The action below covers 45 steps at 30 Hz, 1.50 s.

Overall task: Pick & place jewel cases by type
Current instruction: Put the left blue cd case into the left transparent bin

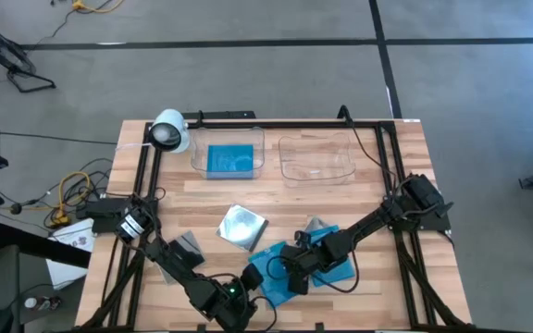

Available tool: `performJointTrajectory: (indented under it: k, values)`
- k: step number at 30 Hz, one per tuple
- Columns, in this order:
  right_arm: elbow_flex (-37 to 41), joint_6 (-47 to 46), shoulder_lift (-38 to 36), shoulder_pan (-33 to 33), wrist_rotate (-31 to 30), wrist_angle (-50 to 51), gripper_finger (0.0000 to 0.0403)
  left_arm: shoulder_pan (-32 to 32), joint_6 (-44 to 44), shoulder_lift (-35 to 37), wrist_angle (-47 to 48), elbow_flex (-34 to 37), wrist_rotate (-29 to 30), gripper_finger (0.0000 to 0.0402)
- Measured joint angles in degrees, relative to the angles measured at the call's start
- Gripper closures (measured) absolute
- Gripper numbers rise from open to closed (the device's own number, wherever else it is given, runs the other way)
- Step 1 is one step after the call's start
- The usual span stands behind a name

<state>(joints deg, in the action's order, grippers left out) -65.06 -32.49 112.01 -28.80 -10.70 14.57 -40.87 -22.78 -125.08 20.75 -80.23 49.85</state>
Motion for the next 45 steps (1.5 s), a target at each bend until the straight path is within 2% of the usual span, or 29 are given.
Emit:
performJointTrajectory:
  k: [9,21,30,37,45]
  values:
    - [0.0,0.23,0.0,-0.02,-0.02,-0.14,0.0403,-1.35,-0.58,-0.16,-0.4,0.07,5.71,0.0273]
    - [0.0,1.05,-0.04,-0.04,-0.02,-0.16,0.0403,-2.5,-1.6,-0.2,-0.82,0.09,10.28,0.0274]
    - [-0.04,1.55,0.16,-0.09,1.08,-0.82,0.0403,-3.1,-3.56,0.22,-3.71,-0.17,18.88,0.0274]
    - [-0.07,1.59,-0.49,-0.45,0.44,1.09,0.0403,-3.44,-4.07,0.15,-2.6,-0.11,15.2,0.0274]
    - [0.07,4.54,-5.34,-3.57,-5.85,1.54,0.0403,-3.96,1.21,0.28,1.37,-0.11,12.15,0.0274]
